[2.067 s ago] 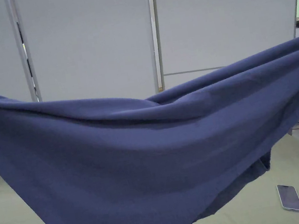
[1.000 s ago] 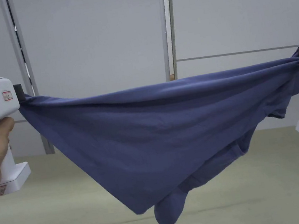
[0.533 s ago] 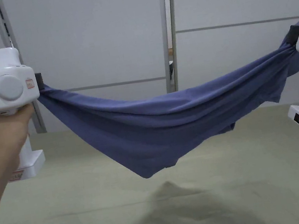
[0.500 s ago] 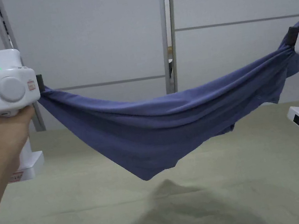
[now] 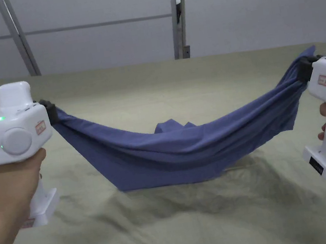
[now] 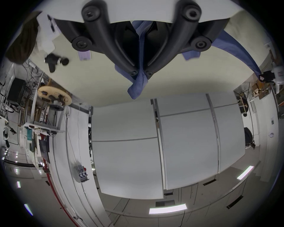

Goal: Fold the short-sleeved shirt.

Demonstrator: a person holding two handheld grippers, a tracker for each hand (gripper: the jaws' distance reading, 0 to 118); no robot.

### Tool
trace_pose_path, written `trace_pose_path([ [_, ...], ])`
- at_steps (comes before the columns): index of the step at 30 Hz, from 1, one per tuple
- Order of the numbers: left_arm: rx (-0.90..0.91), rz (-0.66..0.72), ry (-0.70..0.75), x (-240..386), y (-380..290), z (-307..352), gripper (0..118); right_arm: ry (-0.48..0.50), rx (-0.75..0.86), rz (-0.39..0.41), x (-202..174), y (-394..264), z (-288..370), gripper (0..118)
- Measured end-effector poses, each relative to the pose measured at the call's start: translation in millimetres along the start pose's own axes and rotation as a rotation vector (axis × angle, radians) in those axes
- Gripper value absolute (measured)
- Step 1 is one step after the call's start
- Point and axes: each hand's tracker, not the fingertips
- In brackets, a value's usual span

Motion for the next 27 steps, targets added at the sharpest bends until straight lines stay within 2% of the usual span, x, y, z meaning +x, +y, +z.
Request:
trace_pose_path([
  [5,-0.080,-0.046,-0.010,-10,-80,62,3,-0.005,-0.052,0.019,16,-77,65,5],
  [14,-0.172,-0.058,-0.029,-31,-174,178,3,-0.022,-0.153,0.003,45,-179,175,5],
  [19,-0.236,-0.043,-0.015,-44,-213,214,3,-0.037,-0.220,0.020,59,-219,218,5],
  [24,-0.287,-0.044,-0.011,-59,-246,220,3,-0.042,-0.262,0.041,72,-246,239,5],
  [27,-0.314,-0.016,-0.011,-64,-258,221,4,-0.038,-0.287,0.049,61,-242,257,5],
])
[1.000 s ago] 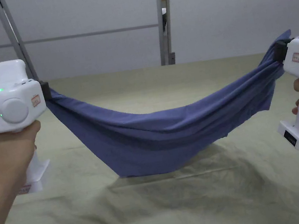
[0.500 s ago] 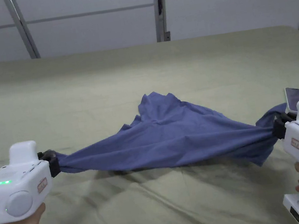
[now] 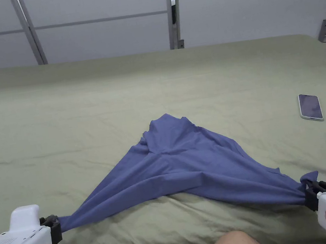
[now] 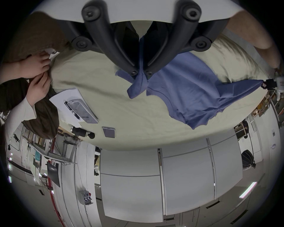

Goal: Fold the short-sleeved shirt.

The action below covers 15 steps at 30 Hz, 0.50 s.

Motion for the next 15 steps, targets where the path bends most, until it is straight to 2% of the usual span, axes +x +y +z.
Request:
trace_pose_path([
  [1,-0.018,0.015,-0.005,0,-3,-1,5,0.000,-0.004,0.007,-1,-3,0,5],
  [2,-0.037,0.028,0.013,1,-5,-3,17,0.006,-0.020,0.007,1,-7,-7,5],
  [3,-0.047,0.040,0.064,1,-7,-4,41,0.008,-0.022,0.001,1,-8,-8,14],
  [4,-0.045,0.058,0.074,-2,-7,-4,87,0.000,-0.019,0.000,0,-9,-6,37],
  [5,-0.058,0.073,0.055,-7,-7,-2,118,-0.012,-0.015,-0.004,1,-7,-4,99],
  [6,-0.007,0.110,-0.013,-11,-4,5,118,-0.027,-0.035,-0.017,2,-4,-5,118],
  [7,0.047,0.124,-0.036,-16,0,15,118,0.011,0.029,-0.037,1,-5,1,116],
  [8,0.036,0.119,-0.049,-18,11,24,118,-0.005,0.061,-0.054,2,1,11,117],
  [10,0.076,0.085,-0.048,24,31,91,118,0.003,0.060,-0.073,1,22,32,118],
  [11,0.112,0.061,-0.048,33,42,112,118,0.004,0.098,-0.059,-3,35,46,118],
  [12,0.150,0.049,-0.038,42,52,132,118,0.023,0.136,-0.053,-6,45,58,118],
  [13,0.190,0.029,-0.035,17,47,118,118,0.043,0.185,-0.046,-11,56,74,118],
  [15,0.268,-0.005,-0.016,19,59,141,118,0.142,0.200,-0.030,-23,79,97,117],
])
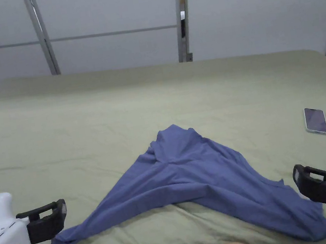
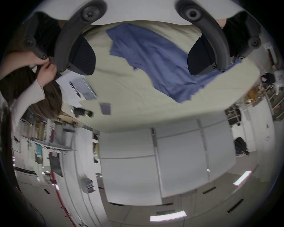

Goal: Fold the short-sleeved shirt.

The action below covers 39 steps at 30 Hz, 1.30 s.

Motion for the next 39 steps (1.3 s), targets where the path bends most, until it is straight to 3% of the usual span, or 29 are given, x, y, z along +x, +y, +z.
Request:
trace_pose_path([
  [1,0.024,-0.015,0.021,5,10,11,117,0.011,0.015,0.018,-8,9,8,113],
  [2,0.066,-0.032,0.063,0,10,16,93,-0.029,0.010,0.041,-20,18,15,97],
  [3,0.122,-0.048,0.096,2,13,22,48,-0.033,0.005,0.076,-23,18,12,64],
  [4,0.148,-0.063,0.130,6,15,26,0,-0.020,0.043,0.108,-29,20,15,17],
  [5,0.137,-0.083,0.159,6,17,26,0,-0.014,0.081,0.114,-34,21,18,4],
  [6,0.110,-0.069,0.178,15,20,35,0,0.026,0.086,0.098,-37,23,17,4],
  [8,0.087,0.008,0.069,11,21,38,0,0.113,0.093,0.084,-50,29,19,4],
  [10,0.069,0.066,0.069,11,20,35,0,0.100,0.079,0.110,-62,29,11,4],
  [12,0.046,0.037,0.099,12,16,29,0,0.085,0.098,0.160,-66,34,17,4],
  [15,0.009,0.036,0.095,-2,6,17,0,0.129,0.077,0.140,-70,36,11,4],
  [26,-0.283,0.010,0.058,-38,-48,-76,0,0.283,0.046,0.181,-119,42,-1,4],
  [27,-0.319,-0.002,0.039,-37,-52,-85,5,0.296,0.037,0.183,-124,44,-5,4],
  [28,-0.348,-0.020,0.048,-36,-57,-96,31,0.309,0.029,0.183,-127,44,-7,4],
  [29,-0.354,-0.002,0.064,-35,-59,-106,92,0.313,0.024,0.185,-131,43,-9,4],
  [30,-0.394,0.020,0.066,-37,-63,-119,118,0.320,0.016,0.192,-134,42,-10,4],
  [31,-0.445,0.040,0.081,-37,-67,-133,118,0.329,0.000,0.202,-138,42,-15,4],
  [32,-0.286,0.078,0.069,-36,-65,-138,118,0.332,-0.007,0.209,-141,41,-17,4],
  [33,-0.383,0.053,0.061,-35,-68,-143,118,0.337,-0.012,0.217,-143,39,-19,4],
  [37,-0.469,0.037,0.070,9,-54,-127,118,0.354,-0.049,0.239,-151,32,-29,4],
  [39,-0.497,0.011,0.070,-14,-85,-172,118,0.357,-0.075,0.246,-156,29,-33,4],
])
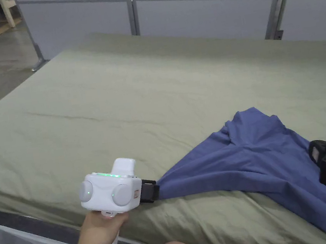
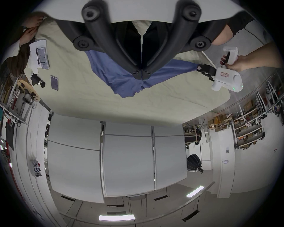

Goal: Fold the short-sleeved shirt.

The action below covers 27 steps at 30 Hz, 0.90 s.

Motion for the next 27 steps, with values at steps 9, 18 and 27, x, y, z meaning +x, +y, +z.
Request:
trace_pose_path([
  [9,-0.039,0.043,0.005,8,-21,-6,85,-0.018,-0.104,0.025,-8,-12,-22,4],
  [18,0.022,0.067,-0.073,4,1,24,6,-0.024,-0.172,-0.003,5,-19,-44,4],
  [27,0.103,0.034,-0.138,-7,9,37,6,-0.061,-0.248,-0.041,80,26,-133,4],
])
